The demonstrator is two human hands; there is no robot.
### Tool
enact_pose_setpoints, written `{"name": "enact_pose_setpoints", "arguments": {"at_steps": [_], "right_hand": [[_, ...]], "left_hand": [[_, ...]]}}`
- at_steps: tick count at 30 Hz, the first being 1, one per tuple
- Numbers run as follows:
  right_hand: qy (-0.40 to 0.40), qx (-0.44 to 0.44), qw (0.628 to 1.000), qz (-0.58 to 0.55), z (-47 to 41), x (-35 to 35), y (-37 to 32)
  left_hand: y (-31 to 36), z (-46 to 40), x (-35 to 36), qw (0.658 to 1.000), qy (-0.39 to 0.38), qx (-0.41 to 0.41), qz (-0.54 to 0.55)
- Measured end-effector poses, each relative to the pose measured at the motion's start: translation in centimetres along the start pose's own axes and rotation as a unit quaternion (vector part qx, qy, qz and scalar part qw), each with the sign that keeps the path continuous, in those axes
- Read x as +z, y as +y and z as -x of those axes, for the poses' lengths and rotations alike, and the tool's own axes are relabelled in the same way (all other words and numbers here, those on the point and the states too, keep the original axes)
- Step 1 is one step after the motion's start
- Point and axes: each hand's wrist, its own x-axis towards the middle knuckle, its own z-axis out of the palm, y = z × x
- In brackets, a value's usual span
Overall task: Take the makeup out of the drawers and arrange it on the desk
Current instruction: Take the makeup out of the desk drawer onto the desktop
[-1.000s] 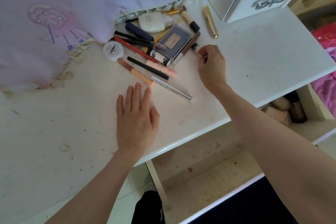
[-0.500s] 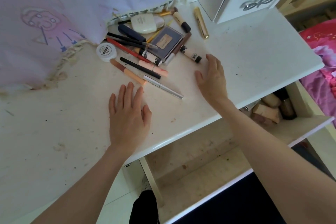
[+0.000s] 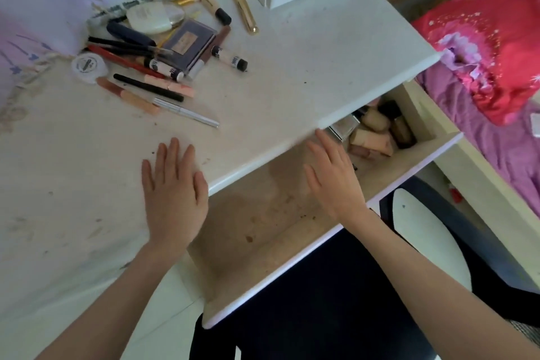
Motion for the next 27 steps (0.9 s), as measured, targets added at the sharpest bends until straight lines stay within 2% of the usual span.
{"name": "enact_pose_setpoints", "arguments": {"at_steps": [2,4,6,8,11,14,18,21,25,27], "right_hand": [[-0.039,0.042,0.998,0.034,0.8,-0.4,2.6],[-0.069,0.057,0.992,0.086,0.6,-1.0,5.6],[-0.099,0.075,0.986,0.115,-0.4,-1.6,8.4],[-0.121,0.116,0.979,0.112,-1.7,-1.9,10.7],[-0.135,0.155,0.973,0.106,-3.2,-1.4,13.8],[-0.162,0.167,0.968,0.091,-4.8,-0.6,16.2],[-0.174,0.163,0.966,0.101,-6.5,0.5,17.2],[-0.17,0.142,0.966,0.137,-6.9,1.1,17.3],[-0.178,0.098,0.961,0.186,-6.5,1.6,17.8],[-0.18,0.08,0.959,0.203,-6.6,1.9,17.9]], "left_hand": [[2.7,1.8,0.3,0.992,0.02,0.104,0.074],[5.6,2.4,1.1,0.966,0.02,0.219,0.135],[9.0,1.8,2.4,0.941,-0.009,0.305,0.15],[12.5,0.5,4.4,0.926,-0.068,0.346,0.135],[16.8,-2.2,8.4,0.933,-0.152,0.322,0.061],[19.6,-5.4,12.6,0.938,-0.187,0.289,-0.035],[22.0,-9.4,16.1,0.93,-0.167,0.3,-0.13],[22.1,-11.5,17.3,0.927,-0.158,0.305,-0.148],[20.8,-10.8,17.4,0.92,-0.146,0.312,-0.185],[20.5,-9.0,17.1,0.927,-0.116,0.299,-0.196]]}}
